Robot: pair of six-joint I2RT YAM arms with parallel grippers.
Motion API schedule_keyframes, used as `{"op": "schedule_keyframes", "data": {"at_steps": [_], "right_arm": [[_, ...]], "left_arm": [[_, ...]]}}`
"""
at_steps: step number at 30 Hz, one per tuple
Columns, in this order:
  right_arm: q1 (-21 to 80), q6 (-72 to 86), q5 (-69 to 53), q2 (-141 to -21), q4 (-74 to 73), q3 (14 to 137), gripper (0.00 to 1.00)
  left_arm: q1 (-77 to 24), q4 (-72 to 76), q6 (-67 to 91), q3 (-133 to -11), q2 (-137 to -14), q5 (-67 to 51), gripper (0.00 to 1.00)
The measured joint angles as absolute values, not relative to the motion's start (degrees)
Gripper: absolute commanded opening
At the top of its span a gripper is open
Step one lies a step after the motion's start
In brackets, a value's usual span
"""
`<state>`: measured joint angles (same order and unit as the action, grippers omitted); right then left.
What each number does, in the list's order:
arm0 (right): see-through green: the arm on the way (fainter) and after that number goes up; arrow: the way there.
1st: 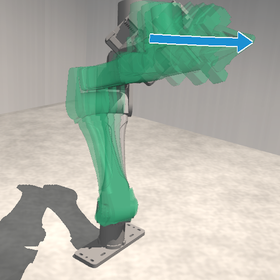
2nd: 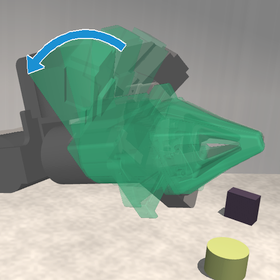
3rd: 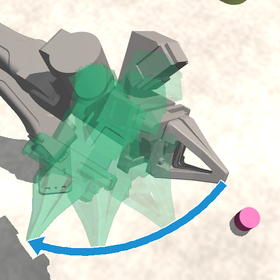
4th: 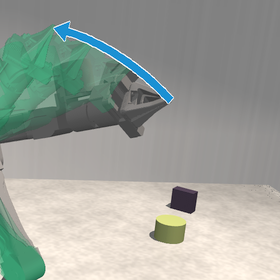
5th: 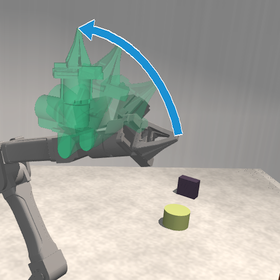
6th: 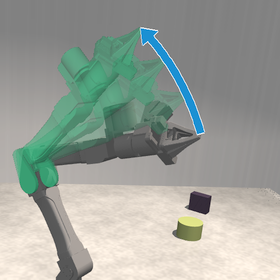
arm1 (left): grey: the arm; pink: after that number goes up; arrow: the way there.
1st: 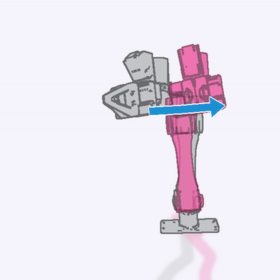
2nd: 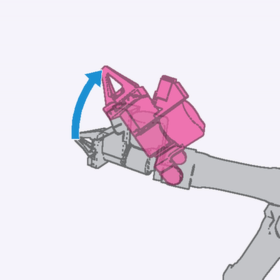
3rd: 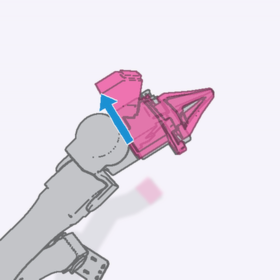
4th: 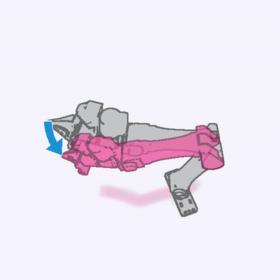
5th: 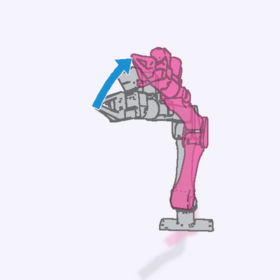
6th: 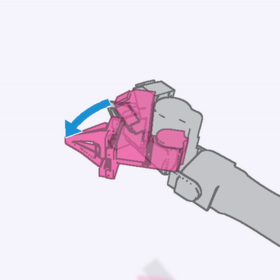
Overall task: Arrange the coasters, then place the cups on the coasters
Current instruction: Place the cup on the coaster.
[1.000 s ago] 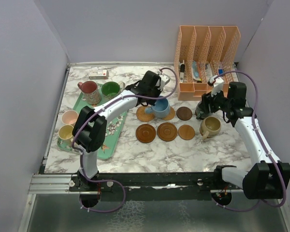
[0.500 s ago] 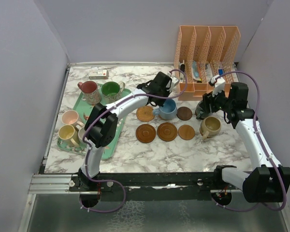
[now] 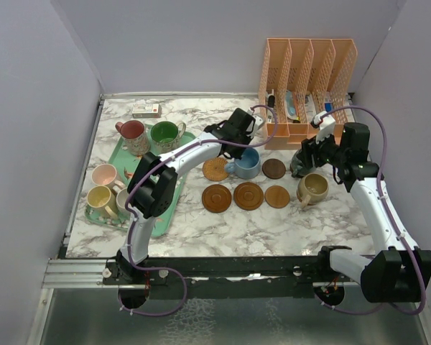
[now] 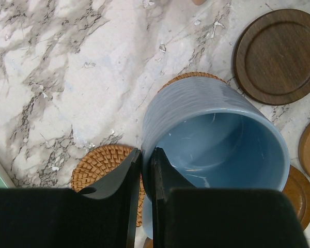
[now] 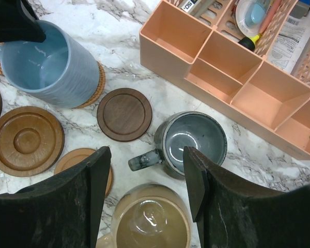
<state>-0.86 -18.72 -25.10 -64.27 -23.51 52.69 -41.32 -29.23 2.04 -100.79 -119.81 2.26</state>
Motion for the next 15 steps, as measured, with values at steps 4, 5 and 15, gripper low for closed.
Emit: {"op": "schedule_keyframes", "data": {"at_steps": [4,5,15], "right_arm": [[-0.86,-18.74,-25.10,-64.27,-23.49,52.62,0.59],[-0.86,-18.74,-25.10,-64.27,-23.49,52.60,0.59],[-0.86,-18.74,-25.10,-64.27,-23.51,52.53,0.59]], "left_arm": [[-41.34,-29.23,2.07,-100.82,-119.81,2.28,0.00],[-41.32,-29.23,2.07,-100.82,-119.81,2.31,0.00],[-41.34,-29.23,2.07,-100.82,-119.81,3.62,0.00]]}}
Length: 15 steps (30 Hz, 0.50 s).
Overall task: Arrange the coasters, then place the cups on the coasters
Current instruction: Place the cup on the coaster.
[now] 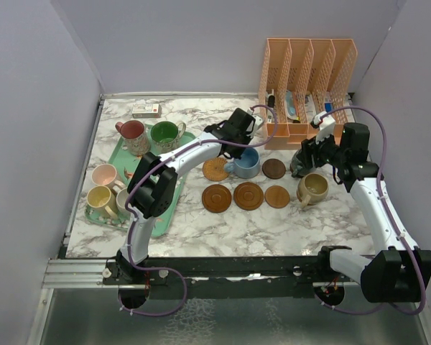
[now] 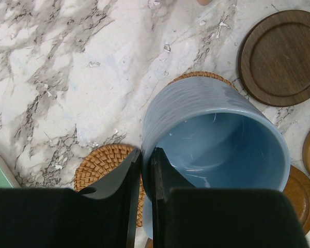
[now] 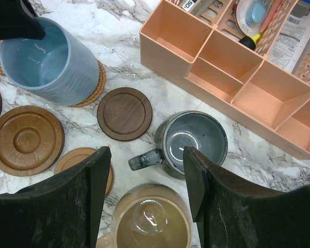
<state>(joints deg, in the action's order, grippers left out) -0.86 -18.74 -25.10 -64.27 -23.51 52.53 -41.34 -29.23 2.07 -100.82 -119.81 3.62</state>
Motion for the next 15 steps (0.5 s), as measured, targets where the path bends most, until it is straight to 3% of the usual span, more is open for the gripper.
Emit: {"op": "schedule_keyframes", "data": {"at_steps": [15], "right_arm": [[-0.86,-18.76,-25.10,-64.27,-23.51,52.53,0.59]], "left_arm": [[-41.34,-30.26,2.17,-103.44,-120.20,4.01,0.00]]}}
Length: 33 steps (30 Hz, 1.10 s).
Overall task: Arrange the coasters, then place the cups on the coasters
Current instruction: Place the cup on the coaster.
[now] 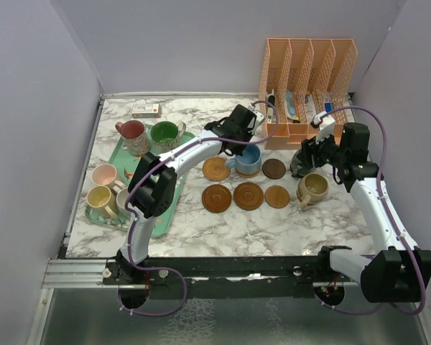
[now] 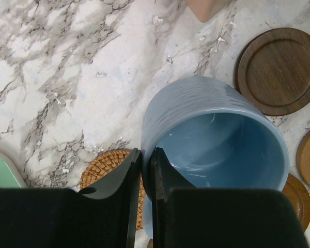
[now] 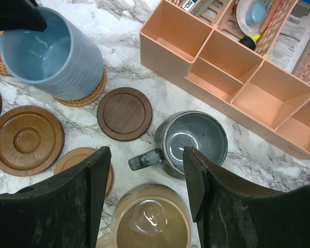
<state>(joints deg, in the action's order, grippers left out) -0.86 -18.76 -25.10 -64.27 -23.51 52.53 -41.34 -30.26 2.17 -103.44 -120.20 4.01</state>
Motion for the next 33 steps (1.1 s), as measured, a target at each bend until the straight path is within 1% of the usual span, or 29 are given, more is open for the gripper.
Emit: {"op": "schedule_keyframes", "data": {"at_steps": [33], "right_arm": [[-0.86,-18.92,-25.10,-64.25,-23.51,52.53,0.59]], "left_arm": [[-41.34,-31.83,3.09,-104.57,-121.86,3.92,0.00]]}}
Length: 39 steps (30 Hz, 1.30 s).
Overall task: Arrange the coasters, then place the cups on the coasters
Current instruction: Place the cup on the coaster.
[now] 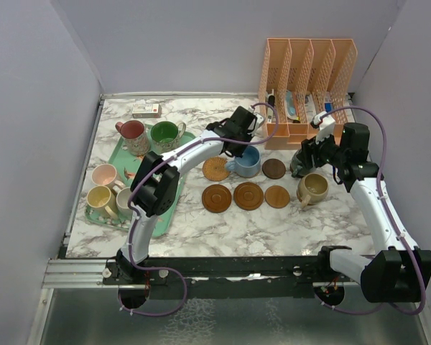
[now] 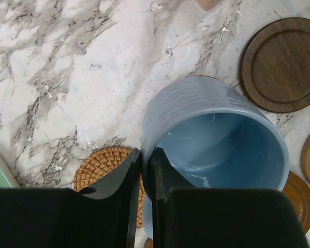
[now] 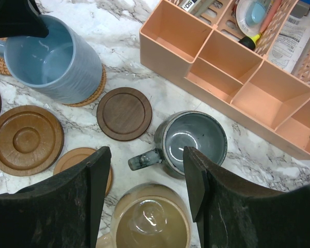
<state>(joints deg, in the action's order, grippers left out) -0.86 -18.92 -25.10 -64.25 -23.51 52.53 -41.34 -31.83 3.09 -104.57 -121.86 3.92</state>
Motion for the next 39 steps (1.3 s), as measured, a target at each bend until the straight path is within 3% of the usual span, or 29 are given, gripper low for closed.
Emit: {"op": "schedule_keyframes", "data": {"at_steps": [7,20,33,39], "right_arm": [[-0.86,-19.20,-25.08,-64.16,-23.51,52.53,0.59],[-0.86,-19.35,-25.10,-64.05,-23.51,52.53,0.59],[-0.86,-19.38,-25.10,-64.05,-23.49,52.51,0.59],[-0.86,-19.55,-25.10,-64.05,-23.51,52.51,0.59]], "left_arm": [[-41.34,-31.79,3.14,-104.57,-121.97,3.92,0.04],[-41.32,-31.90,3.27,-105.34,-122.50,3.90,0.22],[-41.28,-30.48,3.60,-107.57,-122.72,2.37,0.50],[-41.21,-30.37,1.69,-105.03,-119.96,0.45,0.74]]}}
